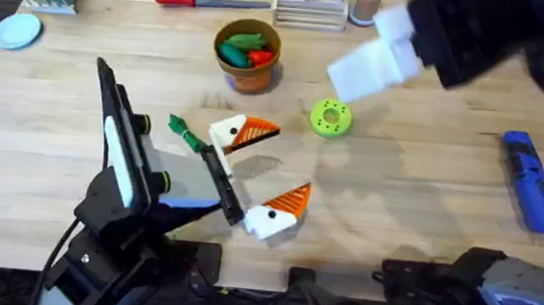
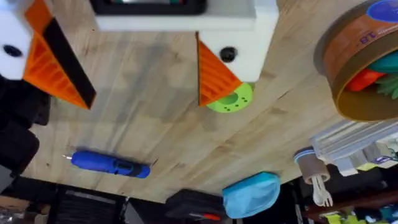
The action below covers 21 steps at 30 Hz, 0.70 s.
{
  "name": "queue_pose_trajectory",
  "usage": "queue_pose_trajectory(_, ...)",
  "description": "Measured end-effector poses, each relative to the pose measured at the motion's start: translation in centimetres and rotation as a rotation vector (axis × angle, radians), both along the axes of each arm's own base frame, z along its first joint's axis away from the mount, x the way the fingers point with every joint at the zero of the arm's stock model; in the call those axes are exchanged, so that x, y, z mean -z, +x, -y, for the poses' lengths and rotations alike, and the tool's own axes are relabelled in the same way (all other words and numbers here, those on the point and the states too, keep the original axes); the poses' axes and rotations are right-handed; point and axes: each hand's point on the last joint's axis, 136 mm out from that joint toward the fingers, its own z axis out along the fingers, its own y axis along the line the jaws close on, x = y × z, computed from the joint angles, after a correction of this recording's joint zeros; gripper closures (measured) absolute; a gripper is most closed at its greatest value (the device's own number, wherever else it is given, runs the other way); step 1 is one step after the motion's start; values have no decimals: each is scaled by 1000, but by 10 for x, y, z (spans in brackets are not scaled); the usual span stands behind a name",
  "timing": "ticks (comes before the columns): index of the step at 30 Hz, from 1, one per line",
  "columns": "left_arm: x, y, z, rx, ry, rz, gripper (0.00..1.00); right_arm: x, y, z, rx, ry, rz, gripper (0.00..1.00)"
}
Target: Pick up the gripper from the table and insert it into the empty holder that is missing its gripper. Then pick up a screw, insert it into the mounting hole, and use the screwdriver to tighten it. Finally, clean up the table by picking up the vegetable and placing it into the bucket.
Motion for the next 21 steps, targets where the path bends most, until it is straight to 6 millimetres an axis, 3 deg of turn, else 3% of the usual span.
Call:
queue_pose_trajectory(5, 0, 0, 0, 0, 0, 1, 8, 36, -20, 19, 23, 47, -30, 7)
queue_pose_trajectory(11, -3, 0, 0, 0, -7, 15, 8, 72, -62, 33, 4, 133, -82, 7)
queue_pose_trajectory(15, -9, 1, 0, -4, -18, 36, 8, 77, -91, 45, -3, 195, -72, 7)
queue_pose_trajectory(21, -10, 4, -2, -27, -20, 41, 6, 61, -121, 53, -38, 308, -3, 7)
